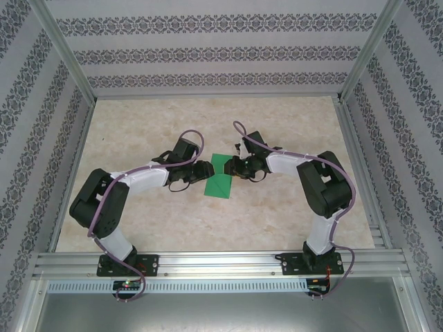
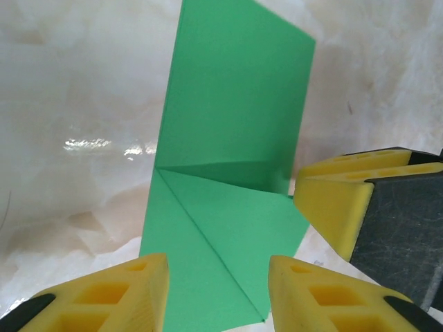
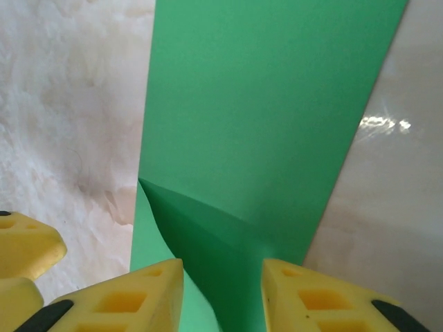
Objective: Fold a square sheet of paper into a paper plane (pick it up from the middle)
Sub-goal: Turn over the paper at the center of the table.
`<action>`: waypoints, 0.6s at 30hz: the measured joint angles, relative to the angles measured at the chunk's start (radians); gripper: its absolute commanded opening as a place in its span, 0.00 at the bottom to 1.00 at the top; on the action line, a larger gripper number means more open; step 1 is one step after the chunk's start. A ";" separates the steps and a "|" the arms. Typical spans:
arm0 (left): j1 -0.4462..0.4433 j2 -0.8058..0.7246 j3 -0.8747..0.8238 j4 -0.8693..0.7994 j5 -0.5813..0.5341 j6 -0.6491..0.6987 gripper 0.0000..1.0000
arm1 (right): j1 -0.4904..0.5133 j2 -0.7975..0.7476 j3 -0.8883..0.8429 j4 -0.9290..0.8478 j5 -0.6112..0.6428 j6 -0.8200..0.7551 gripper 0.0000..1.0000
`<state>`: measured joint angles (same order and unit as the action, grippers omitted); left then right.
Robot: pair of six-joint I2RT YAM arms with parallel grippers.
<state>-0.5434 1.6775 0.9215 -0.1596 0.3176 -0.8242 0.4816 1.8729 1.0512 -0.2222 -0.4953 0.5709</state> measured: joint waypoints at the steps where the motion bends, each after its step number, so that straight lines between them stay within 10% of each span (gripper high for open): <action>1: 0.000 0.005 -0.002 0.007 0.007 -0.001 0.43 | -0.002 0.005 0.000 0.002 -0.006 0.000 0.24; 18: 0.000 0.121 -0.006 0.103 0.111 -0.046 0.42 | -0.046 0.015 -0.048 0.077 -0.028 0.015 0.05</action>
<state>-0.5434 1.7981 0.9150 -0.0570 0.4286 -0.8703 0.4358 1.8881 1.0027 -0.1448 -0.5236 0.5861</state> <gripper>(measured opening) 0.423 0.059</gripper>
